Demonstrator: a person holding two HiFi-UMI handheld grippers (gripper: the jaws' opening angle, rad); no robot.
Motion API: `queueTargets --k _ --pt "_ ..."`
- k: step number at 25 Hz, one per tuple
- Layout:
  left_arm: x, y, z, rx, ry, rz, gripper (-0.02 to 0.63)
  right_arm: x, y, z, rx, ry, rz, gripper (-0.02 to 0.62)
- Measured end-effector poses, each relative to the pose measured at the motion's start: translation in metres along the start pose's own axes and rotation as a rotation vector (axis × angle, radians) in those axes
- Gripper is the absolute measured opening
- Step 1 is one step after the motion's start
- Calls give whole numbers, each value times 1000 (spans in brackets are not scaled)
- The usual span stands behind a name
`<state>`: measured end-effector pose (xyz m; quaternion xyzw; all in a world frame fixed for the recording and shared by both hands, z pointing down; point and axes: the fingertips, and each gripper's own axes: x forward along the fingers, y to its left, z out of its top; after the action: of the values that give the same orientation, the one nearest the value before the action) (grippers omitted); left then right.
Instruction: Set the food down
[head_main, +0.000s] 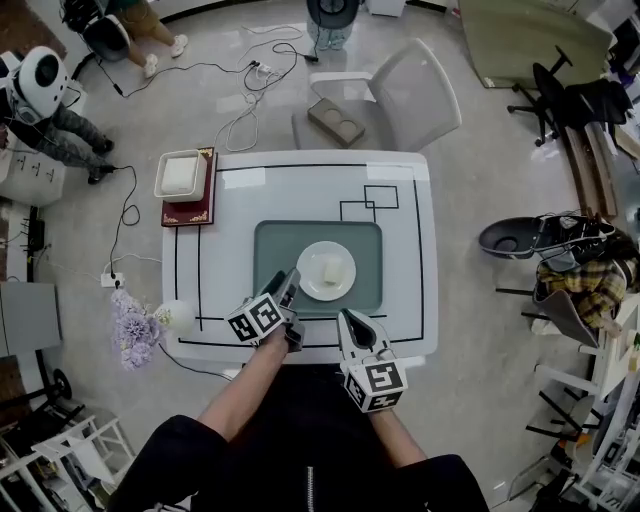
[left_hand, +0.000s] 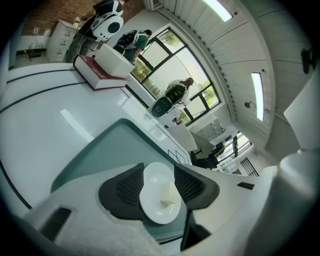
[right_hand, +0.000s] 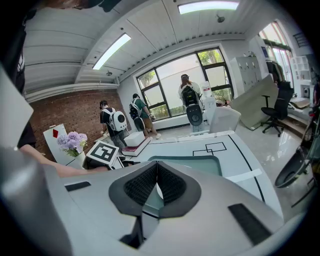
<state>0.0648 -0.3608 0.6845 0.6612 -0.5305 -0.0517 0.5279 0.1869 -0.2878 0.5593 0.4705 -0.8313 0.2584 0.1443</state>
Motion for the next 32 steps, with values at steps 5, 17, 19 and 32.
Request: queueTargets --k 5,17,19,32 --pt "-25 -13 11 73 -35 -25 174 5 11 -1 -11 12 37 9" --pt "-101 -71 5 454 -18 -300 5 -9 46 9 -53 -56 -37 9" --pt "-118 -78 4 544 -27 -309 5 -17 54 6 -50 -64 -51 9" --pt "-219 -92 -28 904 -33 -367 5 -72 122 -12 -76 -175 -107 8"
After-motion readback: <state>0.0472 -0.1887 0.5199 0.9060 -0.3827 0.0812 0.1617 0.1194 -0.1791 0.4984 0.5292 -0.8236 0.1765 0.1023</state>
